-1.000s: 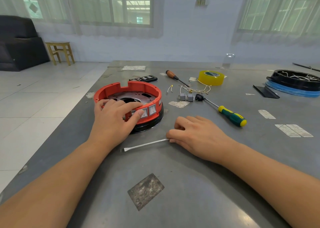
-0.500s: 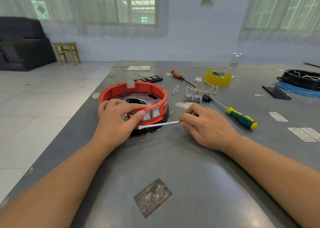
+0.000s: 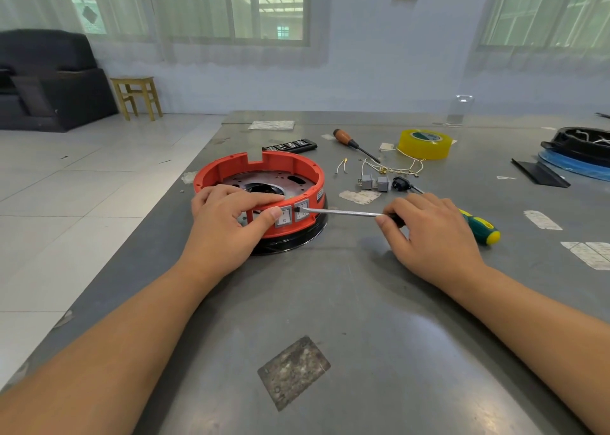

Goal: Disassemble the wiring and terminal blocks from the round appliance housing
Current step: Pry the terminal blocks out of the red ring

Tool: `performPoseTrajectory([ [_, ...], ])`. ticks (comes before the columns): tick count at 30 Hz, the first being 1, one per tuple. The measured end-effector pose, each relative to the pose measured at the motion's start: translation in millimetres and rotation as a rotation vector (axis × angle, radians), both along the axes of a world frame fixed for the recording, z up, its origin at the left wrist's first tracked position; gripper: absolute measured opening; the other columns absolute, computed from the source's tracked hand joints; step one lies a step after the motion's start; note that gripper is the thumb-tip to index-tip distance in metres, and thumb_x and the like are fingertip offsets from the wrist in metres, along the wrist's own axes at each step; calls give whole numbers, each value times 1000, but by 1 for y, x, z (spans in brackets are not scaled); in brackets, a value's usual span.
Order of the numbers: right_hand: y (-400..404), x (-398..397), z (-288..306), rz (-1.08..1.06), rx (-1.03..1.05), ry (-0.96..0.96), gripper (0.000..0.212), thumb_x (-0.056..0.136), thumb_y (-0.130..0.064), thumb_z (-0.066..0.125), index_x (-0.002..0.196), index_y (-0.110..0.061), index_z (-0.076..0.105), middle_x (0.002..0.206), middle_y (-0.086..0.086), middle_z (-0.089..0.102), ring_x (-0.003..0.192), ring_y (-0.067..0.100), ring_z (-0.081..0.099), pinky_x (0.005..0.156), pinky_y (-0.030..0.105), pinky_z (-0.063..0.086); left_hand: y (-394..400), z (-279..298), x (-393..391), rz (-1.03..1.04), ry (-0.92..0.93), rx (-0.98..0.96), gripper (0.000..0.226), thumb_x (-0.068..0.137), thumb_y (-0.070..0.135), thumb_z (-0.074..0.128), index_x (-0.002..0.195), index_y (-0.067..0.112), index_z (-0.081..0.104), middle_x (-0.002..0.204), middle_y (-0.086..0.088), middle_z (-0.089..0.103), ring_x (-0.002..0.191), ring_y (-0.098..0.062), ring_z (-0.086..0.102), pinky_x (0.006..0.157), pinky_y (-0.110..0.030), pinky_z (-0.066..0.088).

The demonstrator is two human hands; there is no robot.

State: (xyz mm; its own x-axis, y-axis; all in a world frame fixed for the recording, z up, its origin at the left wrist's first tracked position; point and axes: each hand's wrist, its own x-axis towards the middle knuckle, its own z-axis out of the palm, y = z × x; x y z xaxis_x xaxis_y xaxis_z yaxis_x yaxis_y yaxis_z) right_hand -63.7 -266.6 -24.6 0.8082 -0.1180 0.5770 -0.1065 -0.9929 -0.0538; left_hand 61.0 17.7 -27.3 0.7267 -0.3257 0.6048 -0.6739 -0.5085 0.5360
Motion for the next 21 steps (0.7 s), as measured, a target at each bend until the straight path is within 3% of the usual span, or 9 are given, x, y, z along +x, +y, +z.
performPoseTrajectory([
  [3,3,-2,-1,-11,-17,-15,31,100,-47,50,94,-24,68,84,-4,61,85,21,55,77,40,44,-1,1,-1,16,1,3,25,96,47,67,111,64,59,107,27,52,118,-5,31,109,-34,21],
  [6,7,-3,-3,-15,-13,-30,32,100,-48,49,93,-25,69,82,-5,61,83,22,55,77,40,44,-4,-1,-2,11,-40,-19,24,97,41,71,110,60,63,101,34,50,109,5,28,108,-37,22],
  [10,9,-2,-6,-33,-42,-46,37,101,-51,41,91,-27,68,79,-6,59,81,22,54,74,39,42,-9,0,-5,1,-93,-22,19,88,50,67,106,56,66,97,36,50,100,20,29,105,-37,20],
  [13,11,1,-6,-63,-95,-42,42,96,-57,35,83,-28,63,76,-6,56,79,21,52,72,37,39,-13,1,-8,13,-97,-4,18,84,55,64,102,53,66,97,35,52,102,7,29,102,-31,16],
  [16,12,11,-7,-105,-146,18,39,91,-60,39,72,-29,50,73,-7,50,78,21,47,74,38,37,-15,0,-9,23,-95,3,17,84,55,63,100,50,66,96,35,49,103,4,27,101,-30,15],
  [21,11,35,-8,-127,-134,38,31,92,-45,52,70,-23,46,72,-4,46,81,26,50,78,41,39,-13,-2,-8,9,-70,-19,15,86,48,70,100,48,65,97,30,45,99,4,22,102,-36,20],
])
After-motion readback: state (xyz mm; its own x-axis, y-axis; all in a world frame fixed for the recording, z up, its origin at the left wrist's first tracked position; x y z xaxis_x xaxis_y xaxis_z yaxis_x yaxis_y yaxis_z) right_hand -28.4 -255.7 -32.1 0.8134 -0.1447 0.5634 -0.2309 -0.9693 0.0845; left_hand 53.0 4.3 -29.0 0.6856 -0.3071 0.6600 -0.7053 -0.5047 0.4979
